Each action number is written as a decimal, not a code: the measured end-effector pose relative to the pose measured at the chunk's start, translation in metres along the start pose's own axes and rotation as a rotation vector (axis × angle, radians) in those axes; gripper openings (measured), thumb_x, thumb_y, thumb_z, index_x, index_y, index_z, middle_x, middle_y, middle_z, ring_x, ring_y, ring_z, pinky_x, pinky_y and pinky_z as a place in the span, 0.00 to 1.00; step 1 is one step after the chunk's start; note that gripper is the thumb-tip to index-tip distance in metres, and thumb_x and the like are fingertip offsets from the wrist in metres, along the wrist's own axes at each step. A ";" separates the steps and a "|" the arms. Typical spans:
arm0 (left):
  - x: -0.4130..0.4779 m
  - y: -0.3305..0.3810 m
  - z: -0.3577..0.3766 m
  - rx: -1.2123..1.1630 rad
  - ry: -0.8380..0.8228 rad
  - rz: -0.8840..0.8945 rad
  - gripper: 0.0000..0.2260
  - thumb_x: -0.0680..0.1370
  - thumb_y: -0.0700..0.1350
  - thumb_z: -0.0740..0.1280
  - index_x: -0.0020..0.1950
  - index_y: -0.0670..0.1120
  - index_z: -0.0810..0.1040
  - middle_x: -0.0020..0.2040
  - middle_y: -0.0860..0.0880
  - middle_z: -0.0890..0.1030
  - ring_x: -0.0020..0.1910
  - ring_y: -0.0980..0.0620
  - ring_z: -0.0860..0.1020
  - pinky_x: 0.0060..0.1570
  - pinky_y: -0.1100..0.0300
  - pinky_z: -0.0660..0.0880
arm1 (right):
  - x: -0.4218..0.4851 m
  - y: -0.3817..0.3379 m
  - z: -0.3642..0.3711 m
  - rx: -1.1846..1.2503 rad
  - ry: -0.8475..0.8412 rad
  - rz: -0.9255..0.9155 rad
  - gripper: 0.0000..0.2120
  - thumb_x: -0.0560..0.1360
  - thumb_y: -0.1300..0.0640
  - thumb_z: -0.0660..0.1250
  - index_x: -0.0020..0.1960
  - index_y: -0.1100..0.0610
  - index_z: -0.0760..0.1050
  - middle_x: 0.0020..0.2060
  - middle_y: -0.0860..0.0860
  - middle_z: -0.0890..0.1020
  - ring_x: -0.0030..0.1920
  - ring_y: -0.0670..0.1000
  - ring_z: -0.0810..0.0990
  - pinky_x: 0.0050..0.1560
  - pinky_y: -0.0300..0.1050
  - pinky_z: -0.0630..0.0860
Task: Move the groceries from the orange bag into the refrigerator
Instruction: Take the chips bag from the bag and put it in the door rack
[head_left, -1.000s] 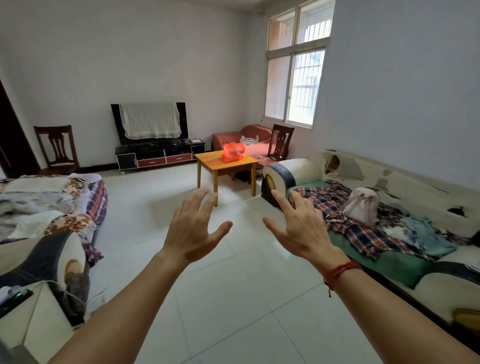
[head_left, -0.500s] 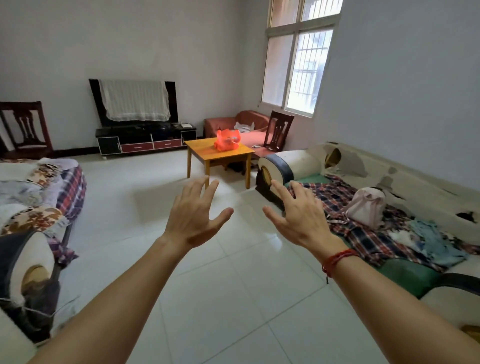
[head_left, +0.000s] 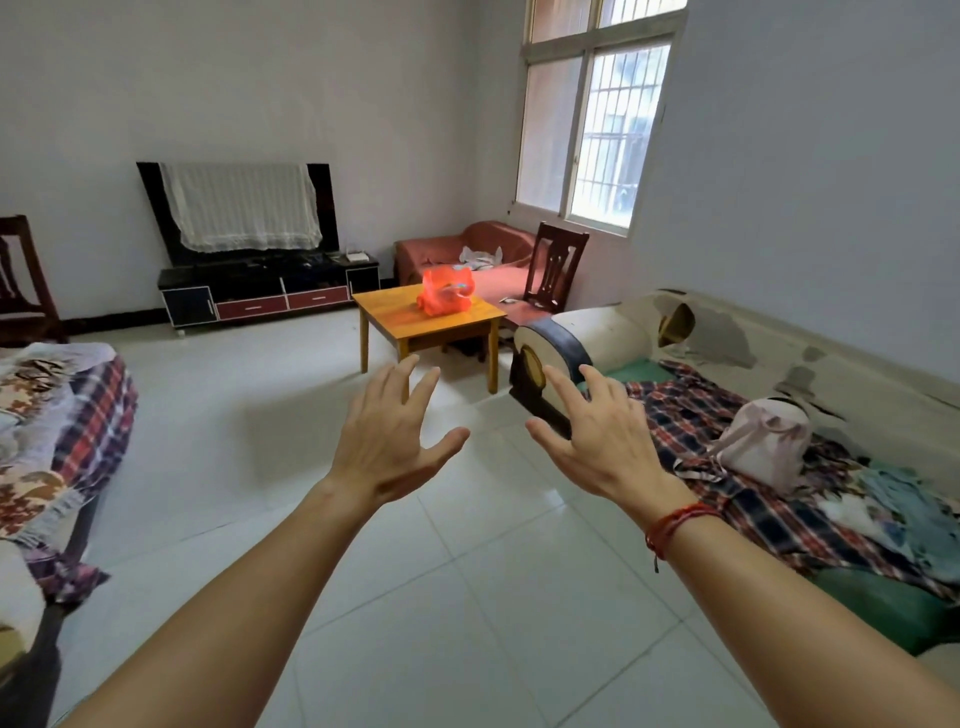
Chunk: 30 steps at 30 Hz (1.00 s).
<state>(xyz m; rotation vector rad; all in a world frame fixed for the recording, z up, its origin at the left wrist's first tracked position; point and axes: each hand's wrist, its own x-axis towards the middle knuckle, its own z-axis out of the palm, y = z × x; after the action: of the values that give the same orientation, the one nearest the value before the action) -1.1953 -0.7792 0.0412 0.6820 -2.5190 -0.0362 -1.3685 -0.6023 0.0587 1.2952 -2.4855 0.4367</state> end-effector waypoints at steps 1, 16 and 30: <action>0.013 -0.003 0.009 0.006 -0.001 -0.004 0.39 0.73 0.71 0.52 0.76 0.47 0.65 0.77 0.43 0.63 0.76 0.42 0.61 0.71 0.43 0.64 | 0.015 0.005 0.008 0.003 0.001 -0.003 0.32 0.79 0.34 0.55 0.79 0.44 0.56 0.73 0.57 0.65 0.72 0.58 0.65 0.68 0.58 0.66; 0.268 -0.054 0.159 0.050 -0.062 -0.070 0.39 0.74 0.71 0.48 0.79 0.50 0.59 0.80 0.45 0.58 0.78 0.43 0.55 0.74 0.45 0.57 | 0.286 0.113 0.132 -0.004 -0.098 -0.050 0.33 0.78 0.32 0.54 0.79 0.43 0.56 0.75 0.57 0.62 0.73 0.59 0.61 0.69 0.58 0.63; 0.453 -0.154 0.291 0.054 -0.087 -0.090 0.38 0.75 0.70 0.49 0.78 0.49 0.62 0.78 0.45 0.63 0.76 0.44 0.59 0.73 0.45 0.61 | 0.504 0.148 0.255 0.011 -0.116 -0.054 0.31 0.78 0.32 0.54 0.78 0.42 0.57 0.74 0.55 0.64 0.72 0.59 0.63 0.67 0.58 0.65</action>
<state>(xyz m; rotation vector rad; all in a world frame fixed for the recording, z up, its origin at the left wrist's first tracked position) -1.6010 -1.1610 -0.0149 0.8317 -2.5791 -0.0311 -1.7980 -0.9940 0.0105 1.4263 -2.5383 0.3733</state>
